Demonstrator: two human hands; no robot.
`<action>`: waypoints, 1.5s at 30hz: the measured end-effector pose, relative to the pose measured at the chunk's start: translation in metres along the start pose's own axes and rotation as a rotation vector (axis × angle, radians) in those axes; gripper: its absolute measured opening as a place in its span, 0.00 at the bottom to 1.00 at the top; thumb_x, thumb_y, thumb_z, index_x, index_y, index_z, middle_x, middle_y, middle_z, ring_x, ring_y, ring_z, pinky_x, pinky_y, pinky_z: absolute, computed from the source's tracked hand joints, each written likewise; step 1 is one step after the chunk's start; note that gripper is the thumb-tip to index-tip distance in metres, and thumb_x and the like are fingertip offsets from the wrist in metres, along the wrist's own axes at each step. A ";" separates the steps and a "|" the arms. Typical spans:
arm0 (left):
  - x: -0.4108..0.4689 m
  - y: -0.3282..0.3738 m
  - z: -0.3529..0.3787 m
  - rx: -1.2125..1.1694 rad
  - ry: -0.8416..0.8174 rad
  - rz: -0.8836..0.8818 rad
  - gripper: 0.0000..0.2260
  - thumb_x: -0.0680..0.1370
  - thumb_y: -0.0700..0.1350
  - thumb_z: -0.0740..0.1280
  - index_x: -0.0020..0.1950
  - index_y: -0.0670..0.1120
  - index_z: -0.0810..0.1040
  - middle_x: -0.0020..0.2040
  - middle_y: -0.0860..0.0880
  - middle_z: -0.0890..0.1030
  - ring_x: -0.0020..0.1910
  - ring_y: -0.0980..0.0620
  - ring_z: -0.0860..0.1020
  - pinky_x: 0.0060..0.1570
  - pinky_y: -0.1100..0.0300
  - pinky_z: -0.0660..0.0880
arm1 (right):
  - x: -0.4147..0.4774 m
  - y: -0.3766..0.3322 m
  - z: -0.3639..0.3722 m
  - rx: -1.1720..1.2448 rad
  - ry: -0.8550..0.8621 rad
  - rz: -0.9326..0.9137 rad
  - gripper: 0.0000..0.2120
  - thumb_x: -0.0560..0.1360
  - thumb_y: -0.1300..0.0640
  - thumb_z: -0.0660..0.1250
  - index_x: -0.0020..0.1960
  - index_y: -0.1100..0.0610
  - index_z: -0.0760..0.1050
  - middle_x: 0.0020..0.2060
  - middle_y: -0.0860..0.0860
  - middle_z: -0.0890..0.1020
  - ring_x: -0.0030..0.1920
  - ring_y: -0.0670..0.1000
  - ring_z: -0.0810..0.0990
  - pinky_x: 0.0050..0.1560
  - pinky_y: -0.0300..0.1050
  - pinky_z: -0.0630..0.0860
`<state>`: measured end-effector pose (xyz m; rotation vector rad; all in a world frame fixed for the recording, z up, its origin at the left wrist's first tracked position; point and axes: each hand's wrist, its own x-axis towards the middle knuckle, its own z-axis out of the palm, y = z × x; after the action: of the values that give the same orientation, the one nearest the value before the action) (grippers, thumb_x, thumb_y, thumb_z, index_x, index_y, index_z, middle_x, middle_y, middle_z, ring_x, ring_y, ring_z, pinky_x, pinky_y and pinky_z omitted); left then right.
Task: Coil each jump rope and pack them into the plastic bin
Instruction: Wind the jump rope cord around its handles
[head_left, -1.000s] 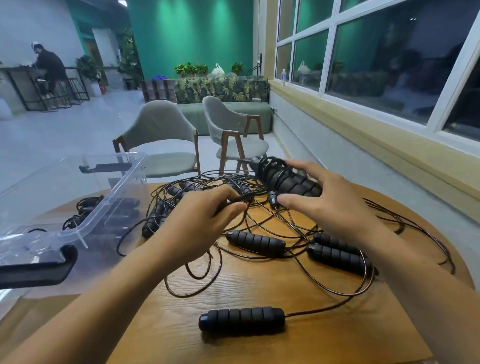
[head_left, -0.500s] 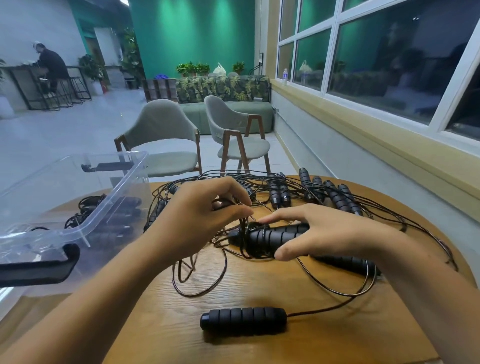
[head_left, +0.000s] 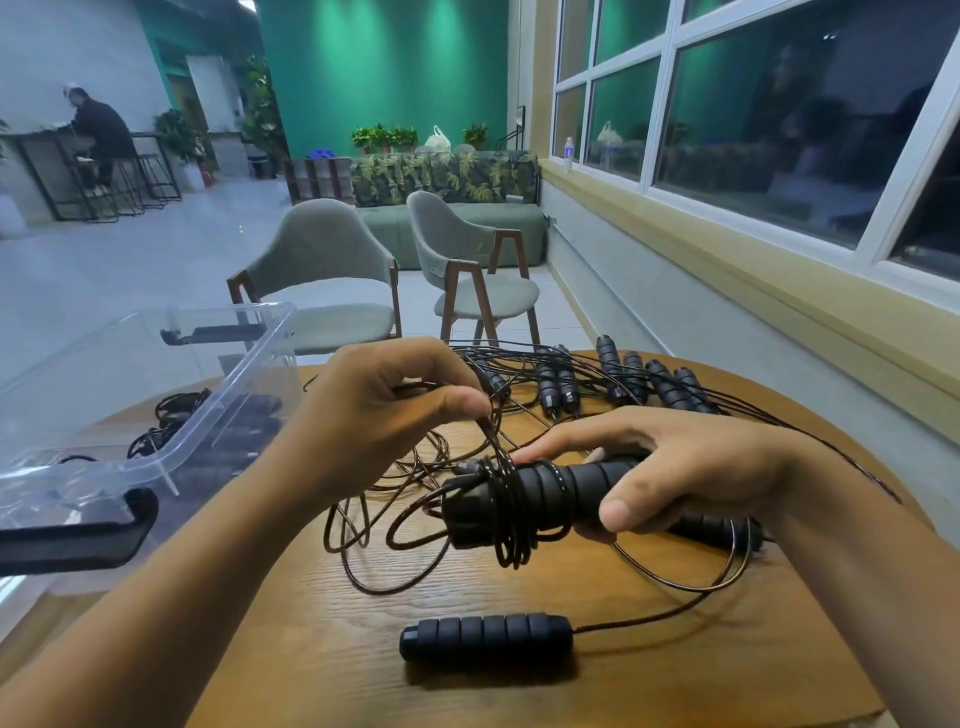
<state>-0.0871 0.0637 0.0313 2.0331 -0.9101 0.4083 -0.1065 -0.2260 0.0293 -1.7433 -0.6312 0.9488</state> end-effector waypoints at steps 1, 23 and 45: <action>0.000 -0.001 -0.001 0.014 0.001 0.002 0.08 0.75 0.56 0.71 0.47 0.53 0.84 0.41 0.60 0.83 0.42 0.57 0.82 0.39 0.72 0.74 | 0.000 0.001 -0.001 0.006 -0.016 -0.007 0.33 0.71 0.52 0.77 0.76 0.44 0.75 0.56 0.79 0.71 0.42 0.75 0.66 0.38 0.63 0.53; -0.004 -0.009 0.020 0.170 0.039 -0.090 0.15 0.83 0.56 0.56 0.40 0.56 0.75 0.32 0.53 0.79 0.36 0.56 0.79 0.39 0.70 0.73 | 0.026 0.018 0.007 0.602 -0.110 -0.567 0.28 0.79 0.51 0.75 0.75 0.57 0.71 0.45 0.55 0.78 0.31 0.47 0.65 0.32 0.38 0.64; -0.008 -0.008 0.031 0.352 -0.082 -0.062 0.14 0.82 0.52 0.68 0.67 0.55 0.79 0.44 0.62 0.81 0.44 0.63 0.80 0.44 0.66 0.78 | 0.024 0.007 0.005 0.081 1.043 -0.378 0.27 0.75 0.49 0.78 0.72 0.38 0.74 0.41 0.55 0.84 0.31 0.53 0.71 0.30 0.47 0.66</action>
<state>-0.0884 0.0453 0.0036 2.4081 -0.8681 0.4799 -0.0972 -0.2075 0.0149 -1.6805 -0.1964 -0.2367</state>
